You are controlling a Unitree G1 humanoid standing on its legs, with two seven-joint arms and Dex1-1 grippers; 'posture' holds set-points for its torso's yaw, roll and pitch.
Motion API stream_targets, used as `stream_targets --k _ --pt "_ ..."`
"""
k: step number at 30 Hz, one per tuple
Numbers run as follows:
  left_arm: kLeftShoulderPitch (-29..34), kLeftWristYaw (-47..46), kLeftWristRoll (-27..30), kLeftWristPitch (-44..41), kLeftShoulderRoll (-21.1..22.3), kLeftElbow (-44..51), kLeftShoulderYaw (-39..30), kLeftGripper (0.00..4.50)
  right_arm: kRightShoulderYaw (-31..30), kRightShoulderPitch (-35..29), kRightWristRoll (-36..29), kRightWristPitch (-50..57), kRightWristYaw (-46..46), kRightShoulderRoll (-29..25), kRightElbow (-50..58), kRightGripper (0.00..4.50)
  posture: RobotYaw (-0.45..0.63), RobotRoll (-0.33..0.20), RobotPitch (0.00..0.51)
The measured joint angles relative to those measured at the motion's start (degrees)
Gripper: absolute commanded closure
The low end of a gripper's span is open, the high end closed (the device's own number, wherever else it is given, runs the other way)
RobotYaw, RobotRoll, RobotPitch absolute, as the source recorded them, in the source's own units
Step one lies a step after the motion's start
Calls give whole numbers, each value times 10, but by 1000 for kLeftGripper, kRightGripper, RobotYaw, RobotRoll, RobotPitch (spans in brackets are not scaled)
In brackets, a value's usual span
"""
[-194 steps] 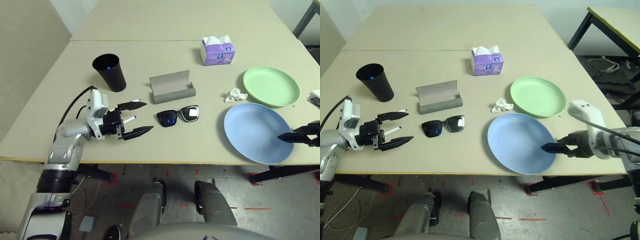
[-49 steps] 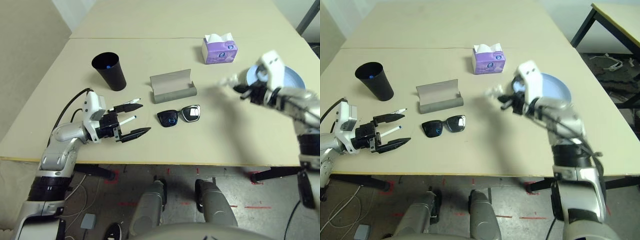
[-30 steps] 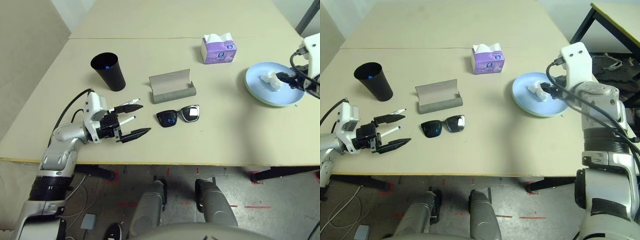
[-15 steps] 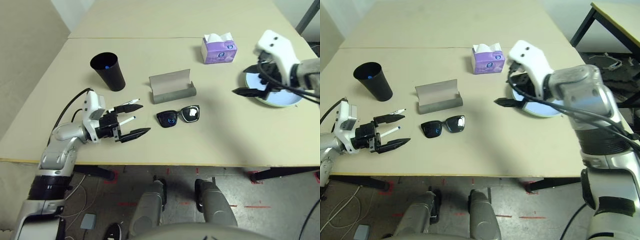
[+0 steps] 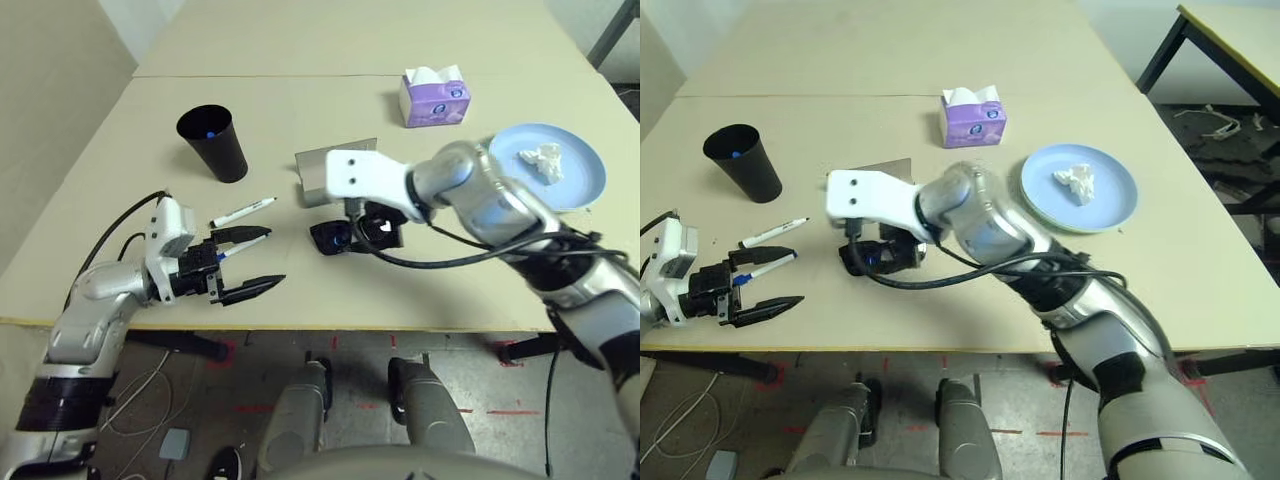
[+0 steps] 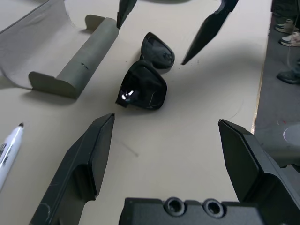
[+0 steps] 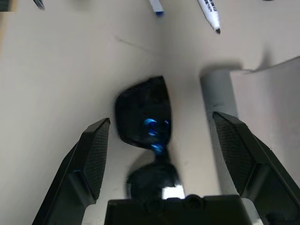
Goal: Organize and tidy the items on the table.
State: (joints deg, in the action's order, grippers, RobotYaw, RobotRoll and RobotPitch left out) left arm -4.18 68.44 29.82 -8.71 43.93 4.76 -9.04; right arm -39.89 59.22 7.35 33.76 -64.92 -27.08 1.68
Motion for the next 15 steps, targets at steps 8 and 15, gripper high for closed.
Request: stream_targets --k 8,15 --pt "1 -13 0 0 -2 6 0 0 -15 -23 60 -91 -3 -8 -60 32 -75 0 198" --pt "1 -14 0 1 -5 8 0 0 -15 -47 74 -103 -12 -2 -66 32 -68 0 196"
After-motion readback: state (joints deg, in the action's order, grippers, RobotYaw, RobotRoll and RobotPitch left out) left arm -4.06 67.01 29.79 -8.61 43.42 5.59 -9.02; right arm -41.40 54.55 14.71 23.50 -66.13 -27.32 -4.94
